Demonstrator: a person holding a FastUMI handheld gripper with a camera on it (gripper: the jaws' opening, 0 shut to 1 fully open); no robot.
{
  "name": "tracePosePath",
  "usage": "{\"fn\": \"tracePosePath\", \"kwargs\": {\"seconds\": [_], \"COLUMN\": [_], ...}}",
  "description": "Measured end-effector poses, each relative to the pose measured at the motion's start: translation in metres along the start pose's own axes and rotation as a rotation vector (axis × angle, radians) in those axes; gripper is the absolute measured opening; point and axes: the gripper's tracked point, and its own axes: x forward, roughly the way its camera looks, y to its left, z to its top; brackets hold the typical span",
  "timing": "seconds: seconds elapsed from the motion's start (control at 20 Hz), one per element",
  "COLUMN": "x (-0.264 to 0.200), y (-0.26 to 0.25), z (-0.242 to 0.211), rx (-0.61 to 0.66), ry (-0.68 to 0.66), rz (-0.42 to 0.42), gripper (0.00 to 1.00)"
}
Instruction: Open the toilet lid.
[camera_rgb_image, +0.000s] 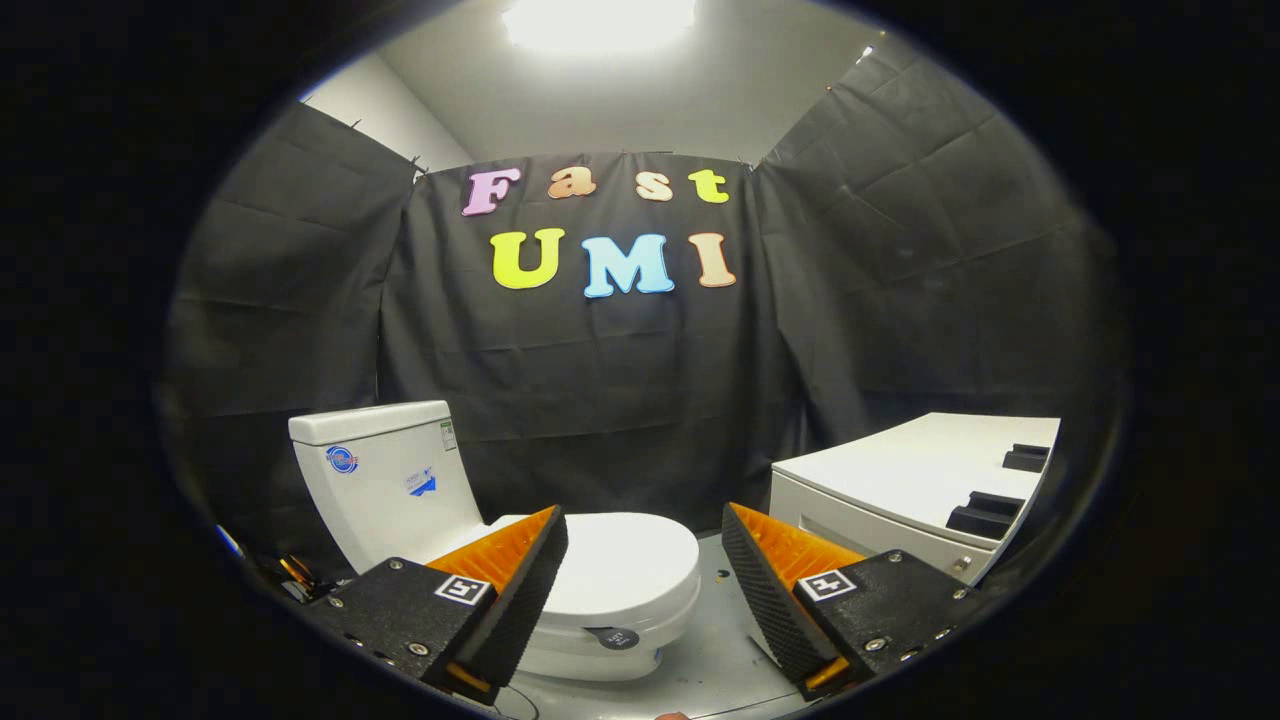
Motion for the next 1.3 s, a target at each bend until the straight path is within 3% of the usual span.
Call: {"fn": "tracePosePath", "kwargs": {"seconds": [0.95, 1.3], "x": [0.002, 0.012], "y": [-0.002, 0.003], "z": [-0.014, -0.04], "rx": [0.03, 0.206], "ry": [0.034, 0.117], "rz": [0.001, 0.057], "gripper": [0.96, 0.96]}}
